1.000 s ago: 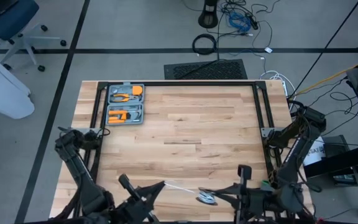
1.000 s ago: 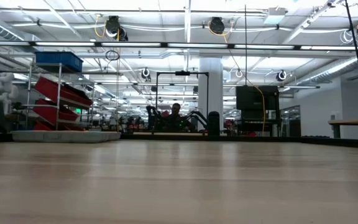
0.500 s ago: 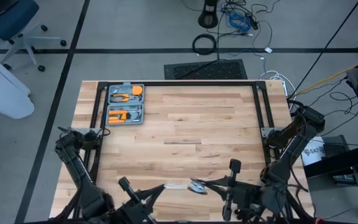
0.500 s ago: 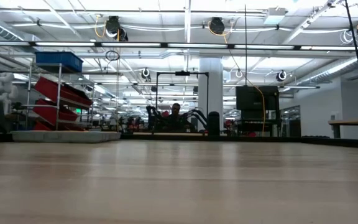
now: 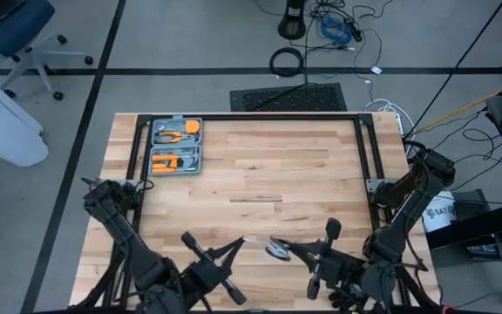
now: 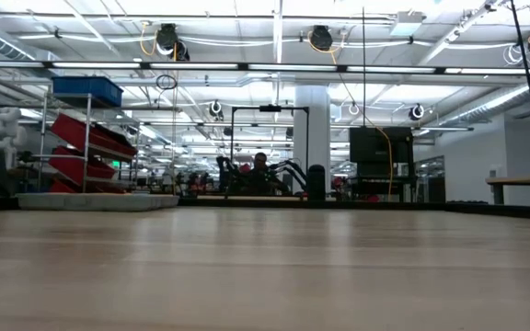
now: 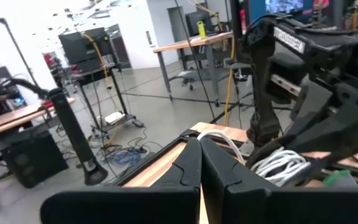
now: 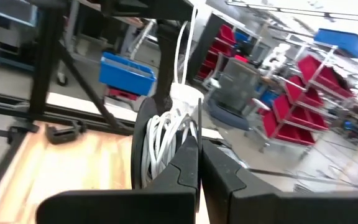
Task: Coil cords
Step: Coil the white wire on the spool
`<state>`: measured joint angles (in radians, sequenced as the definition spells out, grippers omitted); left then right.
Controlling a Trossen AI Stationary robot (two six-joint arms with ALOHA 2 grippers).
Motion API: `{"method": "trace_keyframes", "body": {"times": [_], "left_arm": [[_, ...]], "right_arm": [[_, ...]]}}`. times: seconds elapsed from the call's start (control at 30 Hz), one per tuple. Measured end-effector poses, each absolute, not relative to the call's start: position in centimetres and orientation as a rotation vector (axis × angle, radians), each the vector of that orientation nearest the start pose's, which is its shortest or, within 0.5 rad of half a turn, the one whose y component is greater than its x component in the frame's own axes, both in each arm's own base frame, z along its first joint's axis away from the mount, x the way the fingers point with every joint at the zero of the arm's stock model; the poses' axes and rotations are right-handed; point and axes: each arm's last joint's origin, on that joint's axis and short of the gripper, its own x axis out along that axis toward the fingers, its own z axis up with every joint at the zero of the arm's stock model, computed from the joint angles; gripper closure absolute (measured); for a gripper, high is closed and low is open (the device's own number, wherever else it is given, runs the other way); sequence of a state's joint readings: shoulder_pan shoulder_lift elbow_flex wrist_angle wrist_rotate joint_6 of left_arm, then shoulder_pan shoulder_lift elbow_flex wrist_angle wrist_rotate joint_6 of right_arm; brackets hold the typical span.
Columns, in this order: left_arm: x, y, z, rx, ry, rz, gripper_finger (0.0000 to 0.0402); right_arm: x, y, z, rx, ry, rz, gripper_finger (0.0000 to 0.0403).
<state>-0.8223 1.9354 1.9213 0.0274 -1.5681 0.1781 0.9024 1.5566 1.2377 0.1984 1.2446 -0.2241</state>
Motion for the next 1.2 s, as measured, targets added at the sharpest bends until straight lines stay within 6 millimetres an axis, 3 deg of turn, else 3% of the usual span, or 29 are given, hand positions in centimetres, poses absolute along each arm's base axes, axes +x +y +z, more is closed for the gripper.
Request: {"method": "trace_keyframes", "body": {"times": [0.23, 0.5, 0.9, 1.2], "left_arm": [[32.6, -28.6, 40.5, 0.089, 0.033, 0.623, 0.0401], [34.1, -28.2, 39.1, -0.002, 0.064, 0.391, 0.0401], [35.8, -29.7, 35.1, -0.009, 0.138, 0.345, 0.0401], [35.5, -30.0, 34.3, -0.07, 0.199, 0.265, 0.0402]], "right_arm": [[23.8, 25.2, 33.4, -0.344, 0.109, -0.394, 0.0403], [25.6, 24.4, 32.3, -0.33, 0.125, -0.488, 0.0403], [25.9, 24.0, 32.5, -0.256, 0.101, -0.532, 0.0403], [25.9, 24.0, 32.5, -0.256, 0.101, -0.52, 0.0403]]}}
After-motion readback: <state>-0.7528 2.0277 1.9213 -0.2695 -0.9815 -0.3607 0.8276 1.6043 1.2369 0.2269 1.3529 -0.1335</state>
